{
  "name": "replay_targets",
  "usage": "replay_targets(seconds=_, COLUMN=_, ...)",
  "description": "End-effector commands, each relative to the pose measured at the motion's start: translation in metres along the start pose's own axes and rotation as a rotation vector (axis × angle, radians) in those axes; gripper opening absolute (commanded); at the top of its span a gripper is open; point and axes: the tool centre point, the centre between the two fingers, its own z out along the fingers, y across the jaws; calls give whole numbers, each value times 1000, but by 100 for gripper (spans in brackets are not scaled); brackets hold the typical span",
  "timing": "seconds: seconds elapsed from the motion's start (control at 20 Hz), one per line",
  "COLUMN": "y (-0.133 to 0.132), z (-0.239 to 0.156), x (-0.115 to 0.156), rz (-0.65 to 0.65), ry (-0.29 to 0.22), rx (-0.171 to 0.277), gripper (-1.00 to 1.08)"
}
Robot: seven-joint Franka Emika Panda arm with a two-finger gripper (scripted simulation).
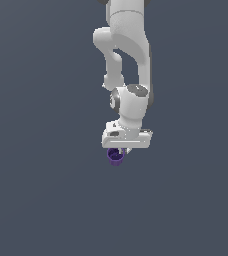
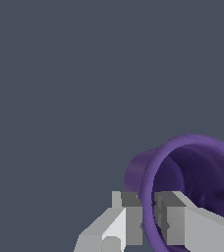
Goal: Pick up the object and move it to a goal position.
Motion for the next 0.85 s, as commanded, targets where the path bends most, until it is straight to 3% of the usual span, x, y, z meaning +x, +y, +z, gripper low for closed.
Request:
replay_targets(seconds=0.0, y=3, z=-9, x=12, rz=0, ry=3, rx=0, gripper=-100)
replay_targets(seconds=0.4, y=11, z=-35, x=51, rz=1, ry=2, rx=1, gripper=-100)
replay_targets(seconds=0.8, y=13, z=-43, x=63, rz=1, ry=3, rx=0, gripper=-100)
